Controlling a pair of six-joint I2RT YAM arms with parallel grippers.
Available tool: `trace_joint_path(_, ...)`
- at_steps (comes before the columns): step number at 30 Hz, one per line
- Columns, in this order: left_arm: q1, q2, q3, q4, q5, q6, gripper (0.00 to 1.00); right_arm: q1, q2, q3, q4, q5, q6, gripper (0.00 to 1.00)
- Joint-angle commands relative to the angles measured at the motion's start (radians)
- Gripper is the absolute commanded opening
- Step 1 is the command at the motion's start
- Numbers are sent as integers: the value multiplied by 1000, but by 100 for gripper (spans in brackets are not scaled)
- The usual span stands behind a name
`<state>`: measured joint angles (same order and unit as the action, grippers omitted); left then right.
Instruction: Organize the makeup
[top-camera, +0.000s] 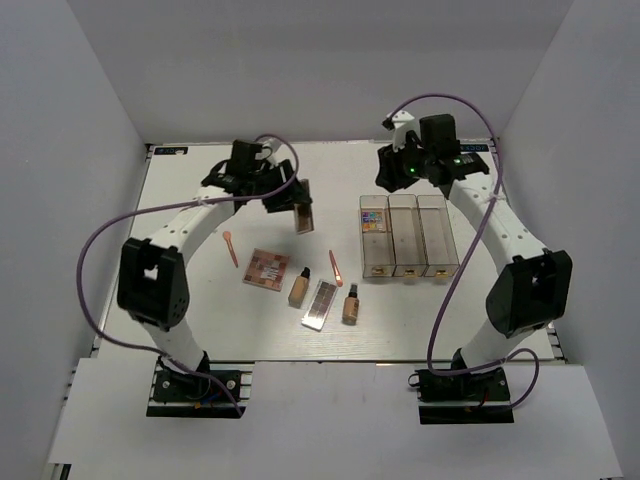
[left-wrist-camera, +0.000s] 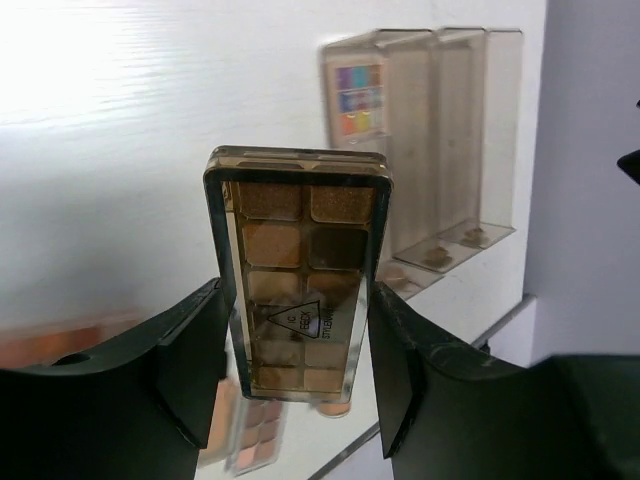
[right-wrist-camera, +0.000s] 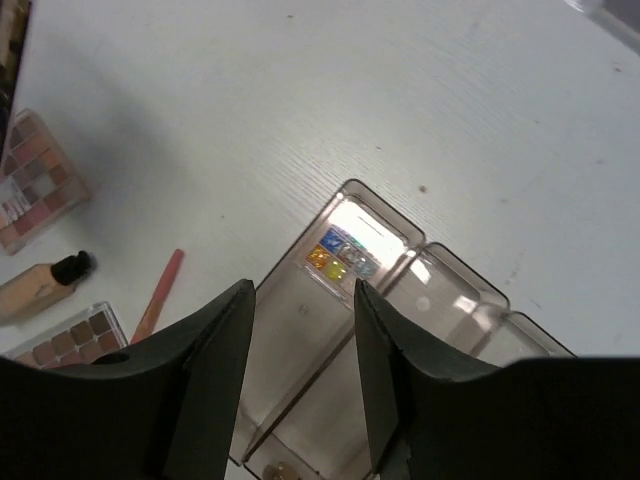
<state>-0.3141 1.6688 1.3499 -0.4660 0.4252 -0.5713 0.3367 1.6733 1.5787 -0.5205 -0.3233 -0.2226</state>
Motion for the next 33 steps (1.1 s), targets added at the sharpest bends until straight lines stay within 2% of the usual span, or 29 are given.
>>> trace_joint_path(1, -83, 89, 160, 67, 66, -48, 25, -31, -79, -26, 94, 81, 46, 50)
trace_joint_path(6, -198, 229, 310, 73, 47, -94, 25, -77, -144, -97, 138, 105, 69, 51)
trace_joint_path(14, -312, 451, 547, 73, 4, -157, 26, -151, -198, -152, 163, 89, 98, 52)
trace_joint_path(17, -339, 511, 610, 50, -25, -174, 26, -166, -205, -161, 165, 76, 104, 52)
trace_joint_path(21, -350, 540, 620, 27, -81, -196, 27, -180, -208, -171, 169, 64, 112, 52)
trace_joint_path(26, -368, 565, 640, -3, -117, -199, 33, -197, -213, -186, 177, 47, 120, 52)
trace_joint_path(33, -378, 586, 655, -25, -123, -199, 50, -208, -213, -192, 185, 38, 124, 53)
